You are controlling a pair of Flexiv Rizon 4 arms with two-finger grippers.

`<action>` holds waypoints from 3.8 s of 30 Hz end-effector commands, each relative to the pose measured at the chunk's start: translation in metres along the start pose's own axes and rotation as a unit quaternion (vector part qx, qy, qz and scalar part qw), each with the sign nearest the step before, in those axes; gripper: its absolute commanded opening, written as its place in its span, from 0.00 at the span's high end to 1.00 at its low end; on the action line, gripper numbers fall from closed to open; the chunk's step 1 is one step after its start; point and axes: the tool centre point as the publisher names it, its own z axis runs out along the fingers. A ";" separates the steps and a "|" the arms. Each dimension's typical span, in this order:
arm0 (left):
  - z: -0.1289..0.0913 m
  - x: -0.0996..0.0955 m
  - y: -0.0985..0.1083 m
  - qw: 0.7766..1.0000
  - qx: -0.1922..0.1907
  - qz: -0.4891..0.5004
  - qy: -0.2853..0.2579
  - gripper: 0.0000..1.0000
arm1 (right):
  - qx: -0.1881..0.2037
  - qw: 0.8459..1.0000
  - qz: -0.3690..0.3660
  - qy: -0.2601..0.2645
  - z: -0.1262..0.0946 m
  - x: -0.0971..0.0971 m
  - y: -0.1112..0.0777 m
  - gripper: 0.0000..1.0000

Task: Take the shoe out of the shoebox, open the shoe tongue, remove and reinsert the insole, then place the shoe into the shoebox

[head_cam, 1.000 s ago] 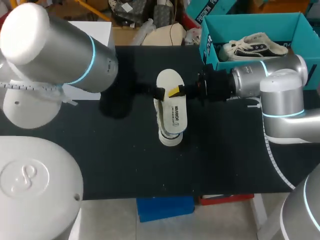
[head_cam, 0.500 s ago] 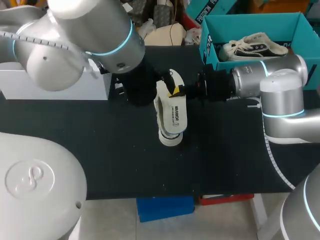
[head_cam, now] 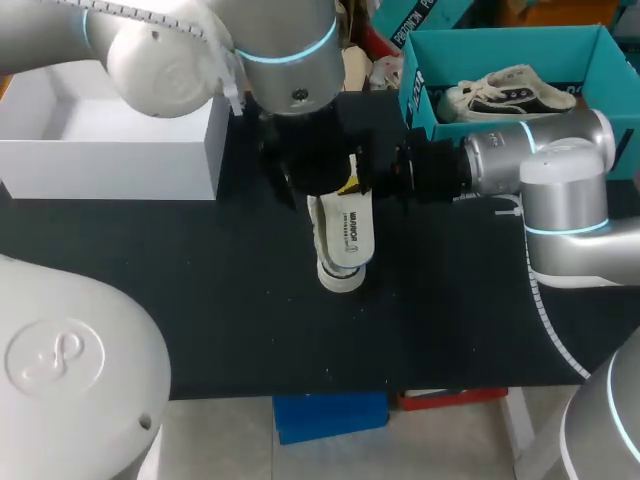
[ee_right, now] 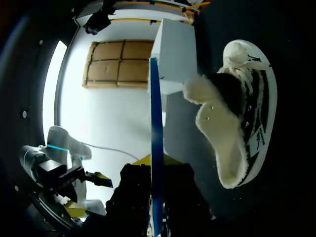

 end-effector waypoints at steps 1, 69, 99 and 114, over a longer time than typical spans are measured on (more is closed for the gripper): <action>0.009 -0.010 0.001 0.999 0.006 0.005 0.039 0.00 | 0.001 1.000 0.000 -0.001 0.000 0.000 0.000 1.00; 0.035 -0.019 0.075 1.000 -0.008 0.012 0.017 0.00 | 0.001 1.000 0.000 -0.001 0.000 0.000 0.000 1.00; 0.041 0.044 -0.002 0.968 0.008 -0.001 -0.249 0.00 | 0.001 1.000 0.000 -0.001 0.000 0.000 0.000 1.00; 0.041 0.044 -0.002 0.968 0.008 -0.001 -0.249 0.00 | 0.001 1.000 0.000 -0.001 0.000 0.000 0.000 1.00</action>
